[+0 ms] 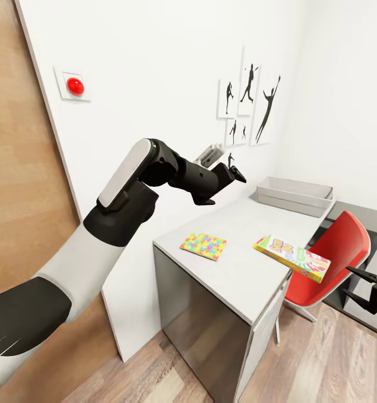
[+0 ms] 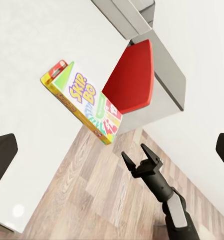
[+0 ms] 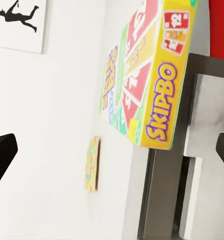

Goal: Put all the toys in the child's room - the three board games (two on the bed and one on the table), the two jigsaw puzzles on the table, and the tennis ball on the table - inside the toy box on the table in the child's room.

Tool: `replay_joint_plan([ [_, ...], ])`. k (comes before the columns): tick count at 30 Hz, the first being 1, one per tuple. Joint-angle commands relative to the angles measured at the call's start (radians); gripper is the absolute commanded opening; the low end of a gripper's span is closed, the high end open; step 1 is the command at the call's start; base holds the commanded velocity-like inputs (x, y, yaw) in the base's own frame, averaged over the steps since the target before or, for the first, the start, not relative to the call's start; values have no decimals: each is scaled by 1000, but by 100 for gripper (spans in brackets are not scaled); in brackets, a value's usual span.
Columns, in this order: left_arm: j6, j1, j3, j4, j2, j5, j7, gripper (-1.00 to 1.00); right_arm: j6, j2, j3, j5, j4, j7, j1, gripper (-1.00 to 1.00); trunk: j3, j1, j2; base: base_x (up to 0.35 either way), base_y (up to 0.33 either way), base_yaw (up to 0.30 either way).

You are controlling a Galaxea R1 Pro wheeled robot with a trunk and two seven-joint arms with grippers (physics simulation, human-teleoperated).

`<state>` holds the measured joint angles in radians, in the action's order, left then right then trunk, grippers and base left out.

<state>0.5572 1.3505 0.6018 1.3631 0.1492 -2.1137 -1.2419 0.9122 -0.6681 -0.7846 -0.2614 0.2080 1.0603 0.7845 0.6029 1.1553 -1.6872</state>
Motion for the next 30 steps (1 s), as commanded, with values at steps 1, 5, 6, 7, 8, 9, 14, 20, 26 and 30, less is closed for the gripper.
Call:
replay_joint_plan([
  [1, 9, 1, -1, 0, 0, -3, -6, 100, 4, 1, -2, 1, -1, 2, 1, 100, 4, 4, -8, 0, 0, 0],
  [5, 9, 1, -1, -3, 1, -4, -7, 100, 4, 2, -3, 1, -1, 2, 2, 100, 17, 19, -36, 0, 0, 0],
  [6, 9, 2, -2, -4, 1, -5, -7, 100, 4, 3, -3, 1, -1, 2, 2, 100, 20, 23, -43, 0, 0, 0],
  [7, 9, 3, -2, -5, 1, -5, -7, 100, 4, 3, -3, 0, 0, 1, 2, 100, 23, 27, -50, 0, 0, 0],
  [8, 9, 3, -2, -5, 1, -5, -7, 100, 4, 3, -3, 0, 0, 1, 2, 100, 26, 31, -57, 0, 0, 0],
  [9, 9, 5, -3, -7, 1, -6, -8, 100, 4, 4, -3, 0, 0, 1, 2, 100, 29, 35, -64, 0, 0, 0],
  [14, 9, 14, -4, -12, 2, -7, -8, 100, 4, 3, -4, -1, 2, 2, 2, 100, 45, 54, -99, 0, 0, 0],
  [20, 10, 42, -5, -26, 3, -11, -7, 100, 4, 3, -4, -8, 5, 2, 2, 100, 64, 77, -141, 0, 0, 0],
  [26, 9, 56, -5, -32, 3, -23, -7, 100, 3, 4, -4, -14, 7, 3, 2, 100, 83, 100, -183, 0, 0, 0],
  [30, 9, 64, -5, -35, 3, -33, -7, 100, 3, 4, -4, -16, 9, 3, 2, 100, 95, 115, -211, 0, 0, 0],
])
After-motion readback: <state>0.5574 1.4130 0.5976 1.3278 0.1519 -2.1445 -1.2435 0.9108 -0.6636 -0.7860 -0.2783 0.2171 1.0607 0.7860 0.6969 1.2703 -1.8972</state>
